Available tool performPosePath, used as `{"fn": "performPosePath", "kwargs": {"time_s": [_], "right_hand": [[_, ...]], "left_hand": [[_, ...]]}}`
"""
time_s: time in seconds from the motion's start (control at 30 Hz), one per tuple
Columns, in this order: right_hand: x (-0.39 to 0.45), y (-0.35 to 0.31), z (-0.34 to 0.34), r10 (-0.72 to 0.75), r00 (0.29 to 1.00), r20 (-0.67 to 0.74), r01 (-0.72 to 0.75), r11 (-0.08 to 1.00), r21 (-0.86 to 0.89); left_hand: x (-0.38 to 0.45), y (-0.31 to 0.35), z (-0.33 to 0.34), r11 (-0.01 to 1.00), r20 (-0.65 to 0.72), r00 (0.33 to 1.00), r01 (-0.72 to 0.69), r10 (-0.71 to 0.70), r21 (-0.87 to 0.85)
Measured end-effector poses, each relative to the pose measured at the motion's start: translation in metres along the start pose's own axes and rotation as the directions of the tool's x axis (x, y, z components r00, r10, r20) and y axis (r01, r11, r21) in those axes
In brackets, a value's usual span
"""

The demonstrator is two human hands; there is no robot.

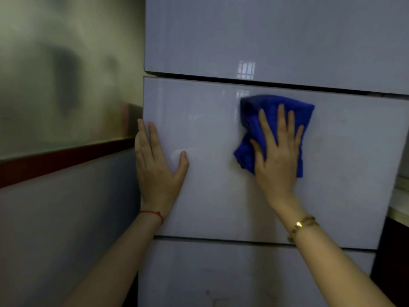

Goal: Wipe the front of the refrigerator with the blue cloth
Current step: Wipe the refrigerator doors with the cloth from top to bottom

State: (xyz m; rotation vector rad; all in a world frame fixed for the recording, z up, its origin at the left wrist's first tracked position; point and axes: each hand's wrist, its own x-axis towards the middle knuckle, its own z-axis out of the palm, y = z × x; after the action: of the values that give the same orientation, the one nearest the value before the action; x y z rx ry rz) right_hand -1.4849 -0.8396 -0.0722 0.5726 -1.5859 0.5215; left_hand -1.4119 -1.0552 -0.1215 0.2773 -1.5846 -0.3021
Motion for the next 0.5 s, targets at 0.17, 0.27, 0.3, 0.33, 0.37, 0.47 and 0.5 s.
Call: {"fn": "performPosePath", "kwargs": {"time_s": [0.17,0.27,0.3,0.33,0.37,0.47,0.5], "right_hand": [[-0.073,-0.021,0.015,-0.376,0.911,0.167,0.377,0.926,0.030],[-0.130,0.021,-0.002,-0.450,0.856,0.254,0.464,0.886,0.008],[-0.129,0.037,-0.008,-0.408,0.883,0.233,0.422,0.907,-0.011],[-0.121,0.048,-0.012,-0.330,0.922,0.202,0.342,0.939,-0.028],[-0.104,0.052,-0.014,-0.219,0.965,0.147,0.226,0.973,-0.036],[-0.036,0.032,-0.008,0.146,0.987,-0.059,-0.147,0.989,0.001],[-0.026,0.018,-0.003,0.169,0.982,-0.078,-0.170,0.985,0.005]], "left_hand": [[0.001,0.000,0.000,1.000,0.005,1.000,-0.004,0.004,-0.011],[0.001,-0.001,0.000,1.000,-0.001,1.000,-0.006,0.006,-0.008],[0.001,0.000,0.000,1.000,-0.005,1.000,-0.004,0.004,-0.006],[0.000,0.000,0.000,1.000,-0.009,1.000,-0.001,0.001,-0.003],[0.000,0.000,0.000,1.000,-0.012,1.000,0.001,-0.001,-0.002],[0.000,0.001,0.000,1.000,-0.010,1.000,-0.001,0.001,-0.007],[-0.001,0.001,0.000,1.000,-0.008,1.000,-0.003,0.003,-0.005]]}}
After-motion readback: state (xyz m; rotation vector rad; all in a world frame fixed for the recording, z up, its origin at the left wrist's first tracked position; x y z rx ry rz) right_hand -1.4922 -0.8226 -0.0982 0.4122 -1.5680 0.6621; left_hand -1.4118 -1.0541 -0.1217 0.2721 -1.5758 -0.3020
